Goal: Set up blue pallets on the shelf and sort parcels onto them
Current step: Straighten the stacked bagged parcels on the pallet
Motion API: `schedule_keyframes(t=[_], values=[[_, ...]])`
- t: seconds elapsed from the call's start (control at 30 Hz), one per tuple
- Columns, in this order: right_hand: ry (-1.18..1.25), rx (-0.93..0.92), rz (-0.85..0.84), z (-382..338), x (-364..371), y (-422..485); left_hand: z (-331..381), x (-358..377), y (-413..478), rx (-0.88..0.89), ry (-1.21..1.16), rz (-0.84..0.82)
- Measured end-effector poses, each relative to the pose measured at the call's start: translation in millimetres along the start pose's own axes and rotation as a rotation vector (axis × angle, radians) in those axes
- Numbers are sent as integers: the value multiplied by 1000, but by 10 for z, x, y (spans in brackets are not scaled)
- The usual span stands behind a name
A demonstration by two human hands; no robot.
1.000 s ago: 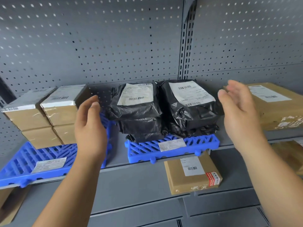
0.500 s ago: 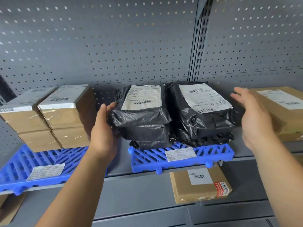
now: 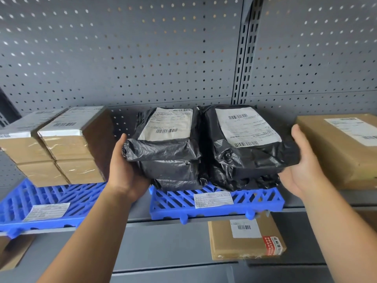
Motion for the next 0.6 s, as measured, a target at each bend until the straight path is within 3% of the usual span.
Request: schedule_keyframes(t=[0.27,0.6], values=[[43,73,-113,80,174,113,-73,122,77,30,150,-52],[-25,94,-72,90,259,163,-81,170,189,-14,435,-36]])
Point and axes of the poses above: each hand's wrist, its own y-axis towards the middle knuckle, its own x-axis out of the palm, z = x × y, the point moved 2 cm from there along y, towards the middle knuckle, and after that the axes turned 10 degrees about -y, right-handed, at the moved point
